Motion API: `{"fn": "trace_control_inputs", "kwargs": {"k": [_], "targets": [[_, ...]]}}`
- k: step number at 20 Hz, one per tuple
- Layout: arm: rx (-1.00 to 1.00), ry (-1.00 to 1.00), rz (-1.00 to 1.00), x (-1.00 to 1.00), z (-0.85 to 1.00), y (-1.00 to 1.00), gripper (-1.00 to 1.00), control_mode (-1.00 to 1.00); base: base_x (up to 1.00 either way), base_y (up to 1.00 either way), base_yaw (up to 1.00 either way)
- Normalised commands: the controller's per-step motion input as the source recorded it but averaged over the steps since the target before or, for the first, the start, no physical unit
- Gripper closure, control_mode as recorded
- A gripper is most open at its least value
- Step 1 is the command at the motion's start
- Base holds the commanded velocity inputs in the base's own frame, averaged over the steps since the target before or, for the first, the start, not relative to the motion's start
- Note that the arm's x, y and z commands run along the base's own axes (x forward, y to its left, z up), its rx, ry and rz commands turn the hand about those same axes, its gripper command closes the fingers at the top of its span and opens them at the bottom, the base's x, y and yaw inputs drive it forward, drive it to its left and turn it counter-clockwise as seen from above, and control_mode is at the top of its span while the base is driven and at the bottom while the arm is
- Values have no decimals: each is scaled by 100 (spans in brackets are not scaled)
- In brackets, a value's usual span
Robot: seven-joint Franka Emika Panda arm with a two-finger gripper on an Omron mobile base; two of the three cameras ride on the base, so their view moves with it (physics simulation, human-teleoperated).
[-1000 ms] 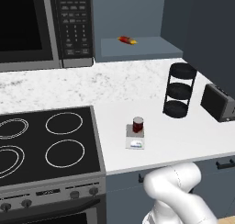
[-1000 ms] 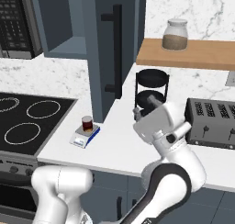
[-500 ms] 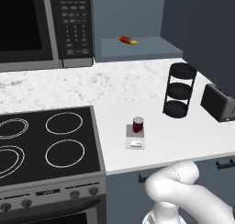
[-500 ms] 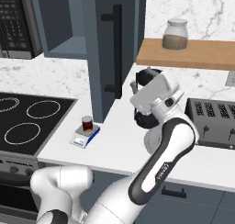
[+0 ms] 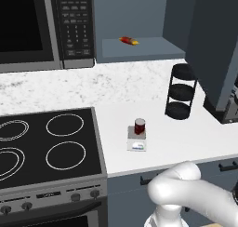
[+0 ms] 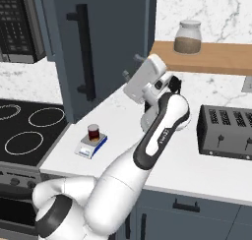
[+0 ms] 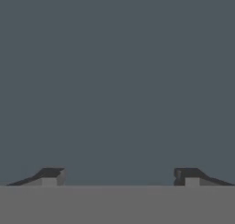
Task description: Pick the canned food and place it on the digital scale for weighing, and close the cabinet.
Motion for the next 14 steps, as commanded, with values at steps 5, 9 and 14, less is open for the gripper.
{"fn": "trace_control_inputs", "kwargs": {"k": [5, 9, 14], "targets": [[-2, 0, -10, 97, 2, 100, -100, -100, 0, 0, 0], [-3, 1, -24, 100, 12, 100, -100, -100, 0, 0, 0], [-10, 6, -29, 100, 10, 96, -100, -100, 0, 0, 0]]}}
